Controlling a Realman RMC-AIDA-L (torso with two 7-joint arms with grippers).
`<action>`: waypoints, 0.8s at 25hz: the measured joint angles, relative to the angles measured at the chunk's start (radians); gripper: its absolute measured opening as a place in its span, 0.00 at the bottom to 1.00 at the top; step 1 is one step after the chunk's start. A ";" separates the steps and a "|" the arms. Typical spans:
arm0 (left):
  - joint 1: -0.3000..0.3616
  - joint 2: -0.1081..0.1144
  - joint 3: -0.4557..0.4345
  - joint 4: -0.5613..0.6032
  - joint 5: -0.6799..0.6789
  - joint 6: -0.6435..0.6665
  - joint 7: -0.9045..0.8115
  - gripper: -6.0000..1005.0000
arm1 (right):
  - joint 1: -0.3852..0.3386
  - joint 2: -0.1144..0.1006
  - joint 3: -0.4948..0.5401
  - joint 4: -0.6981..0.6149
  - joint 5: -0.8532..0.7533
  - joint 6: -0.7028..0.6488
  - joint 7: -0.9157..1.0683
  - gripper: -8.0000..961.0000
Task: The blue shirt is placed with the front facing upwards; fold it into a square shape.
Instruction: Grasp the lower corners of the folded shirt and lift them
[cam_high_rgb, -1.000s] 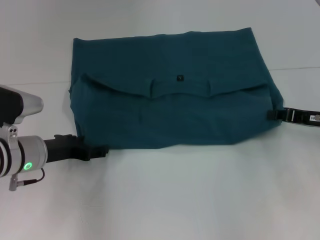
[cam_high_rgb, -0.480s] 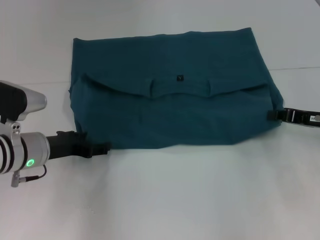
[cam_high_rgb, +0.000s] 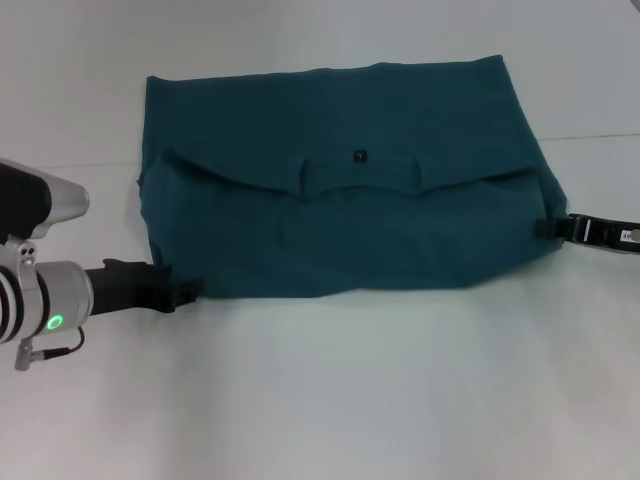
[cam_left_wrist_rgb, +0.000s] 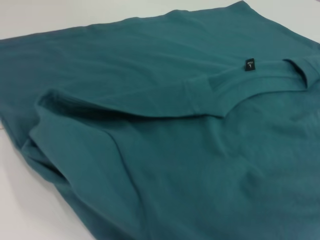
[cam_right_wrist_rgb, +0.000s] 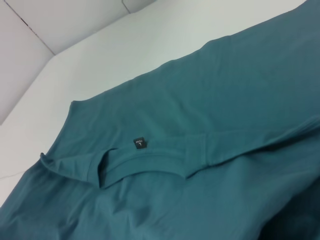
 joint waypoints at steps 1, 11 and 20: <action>0.000 0.000 0.000 0.002 0.000 0.000 -0.002 0.67 | -0.001 0.000 0.000 0.000 0.001 -0.002 -0.002 0.02; -0.008 0.000 0.002 0.006 0.045 -0.005 -0.031 0.26 | -0.003 0.000 0.000 0.005 0.002 -0.001 -0.009 0.02; -0.012 -0.001 0.008 0.007 0.048 0.002 -0.039 0.00 | -0.010 -0.002 0.000 0.003 0.002 -0.003 -0.011 0.02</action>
